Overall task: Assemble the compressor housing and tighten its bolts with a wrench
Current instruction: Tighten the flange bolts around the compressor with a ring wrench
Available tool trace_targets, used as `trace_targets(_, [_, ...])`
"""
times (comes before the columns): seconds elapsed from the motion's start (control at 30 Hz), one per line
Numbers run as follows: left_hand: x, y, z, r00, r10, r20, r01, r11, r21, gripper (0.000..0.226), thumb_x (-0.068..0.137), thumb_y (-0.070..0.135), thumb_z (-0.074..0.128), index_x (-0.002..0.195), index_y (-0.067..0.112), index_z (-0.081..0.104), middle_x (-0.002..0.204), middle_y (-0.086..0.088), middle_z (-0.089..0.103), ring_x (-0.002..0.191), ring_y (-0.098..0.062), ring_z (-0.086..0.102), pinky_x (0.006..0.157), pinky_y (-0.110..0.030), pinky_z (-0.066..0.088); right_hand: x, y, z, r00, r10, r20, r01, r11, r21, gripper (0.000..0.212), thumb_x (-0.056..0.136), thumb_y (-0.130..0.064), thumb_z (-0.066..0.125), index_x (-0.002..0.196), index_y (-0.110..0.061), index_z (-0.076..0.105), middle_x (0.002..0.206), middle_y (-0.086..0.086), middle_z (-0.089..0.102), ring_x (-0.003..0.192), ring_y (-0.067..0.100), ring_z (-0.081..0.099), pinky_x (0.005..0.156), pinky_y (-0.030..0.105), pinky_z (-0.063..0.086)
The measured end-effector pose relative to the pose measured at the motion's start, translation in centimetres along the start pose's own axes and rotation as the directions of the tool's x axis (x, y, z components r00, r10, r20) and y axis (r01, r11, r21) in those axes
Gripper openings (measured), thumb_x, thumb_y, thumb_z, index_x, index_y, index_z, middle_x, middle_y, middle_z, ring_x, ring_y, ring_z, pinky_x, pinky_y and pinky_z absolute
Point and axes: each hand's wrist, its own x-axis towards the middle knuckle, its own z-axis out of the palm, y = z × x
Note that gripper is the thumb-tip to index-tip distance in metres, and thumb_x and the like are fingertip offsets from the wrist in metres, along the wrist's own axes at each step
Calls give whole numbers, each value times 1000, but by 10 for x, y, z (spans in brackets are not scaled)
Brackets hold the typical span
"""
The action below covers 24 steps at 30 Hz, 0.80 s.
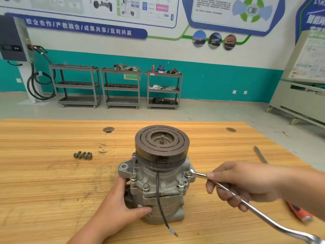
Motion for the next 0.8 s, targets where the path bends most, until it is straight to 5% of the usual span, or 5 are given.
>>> trace_targets(0.17, [1, 1, 0, 1000, 0, -12, 0, 1000, 8, 90, 41, 63, 77, 119, 54, 31, 126, 20, 49, 109, 23, 42, 79, 1, 37, -6, 18, 11, 990, -136, -22, 137, 984, 114, 26, 85, -34, 56, 83, -10, 66, 55, -1, 46, 46, 11, 43, 42, 20, 37])
trace_targets(0.27, [2, 1, -1, 1000, 2, -6, -2, 1000, -9, 93, 42, 64, 78, 121, 57, 28, 128, 21, 47, 110, 22, 43, 80, 0, 38, -13, 24, 2, 986, -157, -50, 161, 983, 93, 24, 95, -12, 49, 99, -17, 73, 66, 0, 52, 61, 13, 53, 57, 23, 43])
trace_targets(0.47, [2, -1, -1, 1000, -8, 0, 8, 1000, -5, 92, 41, 62, 80, 118, 58, 30, 127, 18, 50, 109, 19, 46, 79, -2, 41, -23, 12, -16, 968, -247, -49, 224, 935, -275, 17, 98, -18, 44, 105, -21, 60, 93, -1, 71, 99, 15, 66, 96, 30, 47])
trace_targets(0.7, [1, 2, -1, 1000, -7, 6, 7, 1000, -6, 90, 41, 65, 79, 114, 65, 28, 128, 21, 46, 110, 21, 43, 80, -2, 39, -8, 8, 3, 975, -136, 176, 91, 966, 243, 29, 82, -28, 61, 95, -7, 45, 84, 12, 72, 63, 18, 70, 65, 28, 57])
trace_targets(0.8, [1, 3, -1, 1000, -1, 5, 1, 1000, -12, 91, 41, 66, 78, 117, 61, 28, 128, 22, 46, 110, 23, 42, 80, 0, 38, -6, 4, 9, 976, -130, 174, 85, 966, 245, 17, 87, -22, 54, 93, -8, 48, 73, 12, 68, 52, 16, 65, 57, 27, 55])
